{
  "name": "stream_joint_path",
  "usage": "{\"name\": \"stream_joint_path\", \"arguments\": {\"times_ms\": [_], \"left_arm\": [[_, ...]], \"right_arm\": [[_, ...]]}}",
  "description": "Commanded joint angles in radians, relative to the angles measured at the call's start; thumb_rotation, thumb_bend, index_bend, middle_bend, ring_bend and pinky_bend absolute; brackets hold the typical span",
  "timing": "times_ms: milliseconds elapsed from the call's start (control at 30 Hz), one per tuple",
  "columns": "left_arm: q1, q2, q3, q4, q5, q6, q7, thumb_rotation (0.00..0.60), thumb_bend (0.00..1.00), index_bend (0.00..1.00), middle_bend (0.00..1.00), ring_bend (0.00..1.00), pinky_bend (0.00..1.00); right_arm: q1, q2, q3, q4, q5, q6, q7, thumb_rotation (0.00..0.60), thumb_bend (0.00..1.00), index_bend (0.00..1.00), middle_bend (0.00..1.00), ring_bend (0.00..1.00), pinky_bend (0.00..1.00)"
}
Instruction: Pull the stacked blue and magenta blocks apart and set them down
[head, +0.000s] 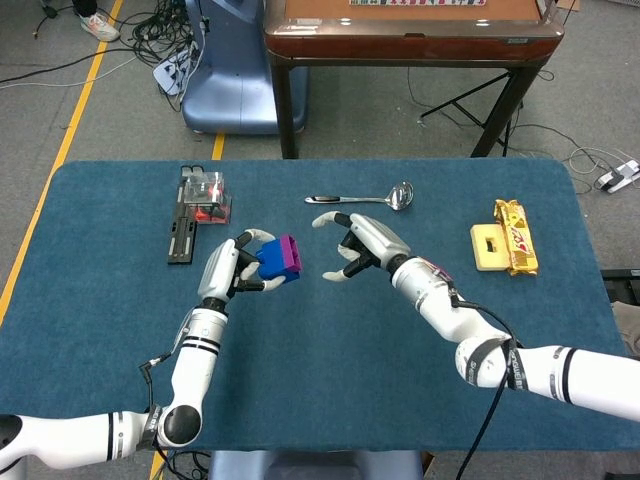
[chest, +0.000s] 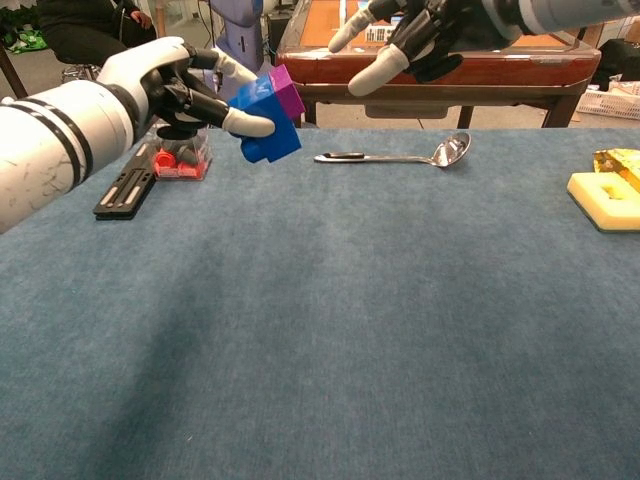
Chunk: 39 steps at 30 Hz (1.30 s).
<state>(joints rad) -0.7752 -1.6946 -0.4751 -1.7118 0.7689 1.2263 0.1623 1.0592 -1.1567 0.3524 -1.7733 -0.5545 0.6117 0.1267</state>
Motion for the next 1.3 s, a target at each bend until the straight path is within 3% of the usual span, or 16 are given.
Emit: {"name": "stream_joint_path", "arguments": {"times_ms": [33,467,1300], "left_arm": [[-0.002,0.001,-0.001,-0.002,0.0,0.0,0.004,0.6,0.32,0.64,1.0,0.93,1.0],[-0.01,-0.008,0.0,-0.005,0.012,0.008,0.015,0.6,0.32,0.65,1.0,0.93,1.0],[-0.023,-0.016,0.002,-0.006,0.014,0.009,0.041,0.6,0.32,0.65,1.0,0.93,1.0]], "right_arm": [[0.017,-0.019,-0.003,0.015,0.018,0.01,-0.001,0.6,0.0,0.25,1.0,1.0,1.0],[0.054,-0.075,-0.003,0.063,0.066,0.032,0.007,0.6,0.0,0.23,1.0,1.0,1.0],[0.064,-0.099,0.004,0.094,0.051,-0.013,0.05,0.6,0.0,0.21,1.0,1.0,1.0]]}}
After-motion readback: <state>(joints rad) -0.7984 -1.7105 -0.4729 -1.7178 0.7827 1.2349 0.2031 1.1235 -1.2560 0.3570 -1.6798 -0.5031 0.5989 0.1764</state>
